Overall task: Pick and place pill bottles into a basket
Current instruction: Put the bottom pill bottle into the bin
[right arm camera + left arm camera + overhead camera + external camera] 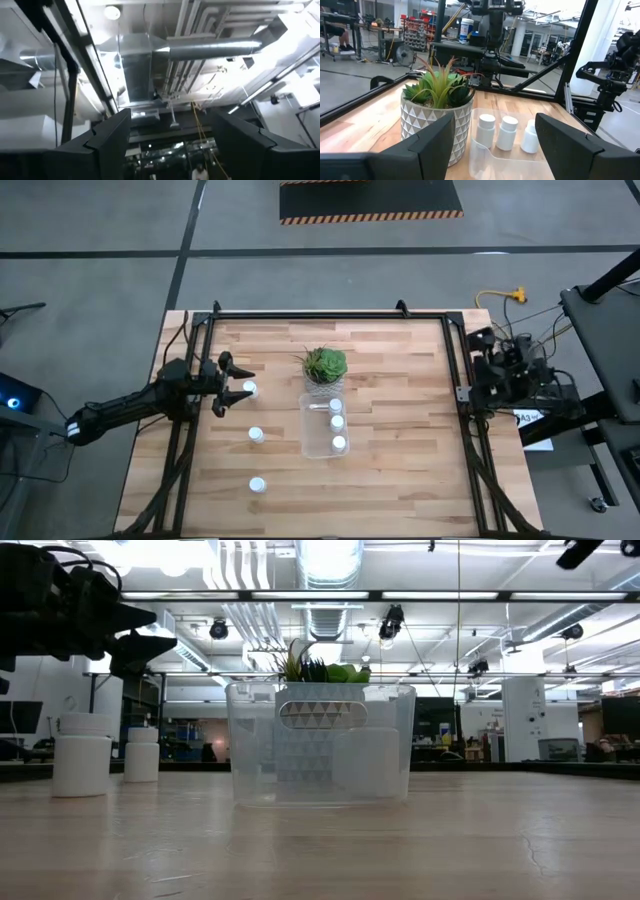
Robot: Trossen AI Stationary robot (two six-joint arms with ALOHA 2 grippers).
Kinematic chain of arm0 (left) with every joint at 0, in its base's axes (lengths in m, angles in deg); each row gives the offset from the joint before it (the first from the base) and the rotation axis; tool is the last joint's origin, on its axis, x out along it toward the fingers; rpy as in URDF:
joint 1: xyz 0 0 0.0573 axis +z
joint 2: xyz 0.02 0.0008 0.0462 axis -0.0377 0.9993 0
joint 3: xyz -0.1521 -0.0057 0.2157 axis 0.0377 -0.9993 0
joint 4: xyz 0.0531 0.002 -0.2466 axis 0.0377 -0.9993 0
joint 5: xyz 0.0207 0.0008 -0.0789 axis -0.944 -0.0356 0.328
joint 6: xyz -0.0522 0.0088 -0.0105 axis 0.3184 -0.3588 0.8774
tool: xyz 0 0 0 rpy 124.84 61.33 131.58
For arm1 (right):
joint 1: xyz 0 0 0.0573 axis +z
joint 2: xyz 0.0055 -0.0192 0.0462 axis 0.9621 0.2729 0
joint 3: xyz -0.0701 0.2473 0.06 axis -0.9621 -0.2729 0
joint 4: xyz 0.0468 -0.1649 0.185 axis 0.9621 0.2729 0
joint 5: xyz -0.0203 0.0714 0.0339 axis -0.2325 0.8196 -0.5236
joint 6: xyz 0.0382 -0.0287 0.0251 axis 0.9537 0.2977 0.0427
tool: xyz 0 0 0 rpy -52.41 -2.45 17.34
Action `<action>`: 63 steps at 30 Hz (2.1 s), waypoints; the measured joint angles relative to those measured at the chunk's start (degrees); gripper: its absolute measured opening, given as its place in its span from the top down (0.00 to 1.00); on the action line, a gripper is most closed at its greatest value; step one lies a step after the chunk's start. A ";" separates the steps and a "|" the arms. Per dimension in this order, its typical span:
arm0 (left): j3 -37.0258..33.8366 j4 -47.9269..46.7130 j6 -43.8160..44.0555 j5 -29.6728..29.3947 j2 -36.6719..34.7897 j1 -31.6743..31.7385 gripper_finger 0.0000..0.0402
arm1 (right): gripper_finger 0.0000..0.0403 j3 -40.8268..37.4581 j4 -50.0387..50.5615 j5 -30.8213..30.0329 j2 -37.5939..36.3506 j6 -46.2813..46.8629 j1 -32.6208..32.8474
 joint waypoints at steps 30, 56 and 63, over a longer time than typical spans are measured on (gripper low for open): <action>0.00 0.02 0.00 0.00 0.31 -0.02 0.36 | 0.35 -9.04 28.60 -0.26 2.38 -11.43 0.00; 0.00 0.00 -0.01 0.02 0.31 0.00 0.36 | 0.35 -9.02 36.65 0.68 3.13 -6.63 0.00; 0.00 0.04 -0.01 0.02 0.31 0.00 0.36 | 0.35 -9.02 36.64 0.68 3.13 -6.61 0.00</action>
